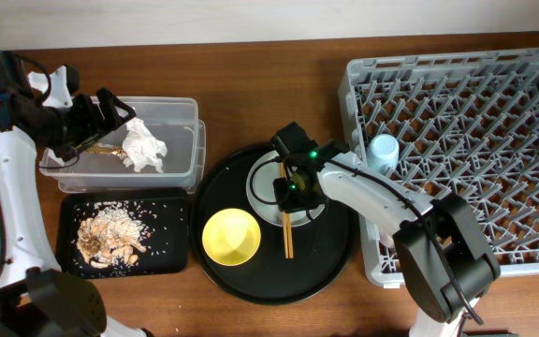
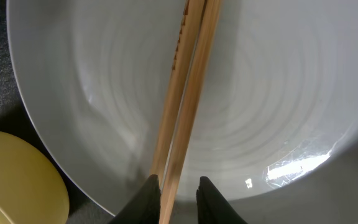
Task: Sort waste into correct bins and load items into the dishwasher rack
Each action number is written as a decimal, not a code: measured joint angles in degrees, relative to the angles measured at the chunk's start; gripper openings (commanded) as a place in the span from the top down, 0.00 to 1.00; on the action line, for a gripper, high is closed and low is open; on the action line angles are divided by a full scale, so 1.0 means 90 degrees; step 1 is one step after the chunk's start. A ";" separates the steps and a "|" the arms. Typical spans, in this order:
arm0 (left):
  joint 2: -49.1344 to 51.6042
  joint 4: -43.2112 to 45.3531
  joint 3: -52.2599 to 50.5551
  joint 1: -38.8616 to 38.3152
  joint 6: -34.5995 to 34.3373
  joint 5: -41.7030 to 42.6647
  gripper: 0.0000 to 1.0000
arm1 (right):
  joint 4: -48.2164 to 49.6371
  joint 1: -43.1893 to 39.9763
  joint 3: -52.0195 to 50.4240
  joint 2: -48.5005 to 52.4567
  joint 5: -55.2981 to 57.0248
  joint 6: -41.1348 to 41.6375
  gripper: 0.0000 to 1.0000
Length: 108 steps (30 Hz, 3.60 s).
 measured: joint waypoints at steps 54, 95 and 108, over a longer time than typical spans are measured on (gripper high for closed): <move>0.0000 0.0000 0.0000 0.0000 0.0000 0.0000 0.01 | 0.0029 -0.0073 -0.0202 0.0000 0.0459 -0.0175 0.96; 0.0000 -0.0007 0.0000 0.0000 -0.0002 0.0000 0.01 | -0.3378 -0.2781 0.2837 -0.0058 -0.3971 -0.3247 0.73; 0.0000 -0.0005 0.0000 0.0000 -0.0002 0.0000 0.01 | -0.2480 0.0597 0.2280 -0.0058 0.0160 -0.0486 0.67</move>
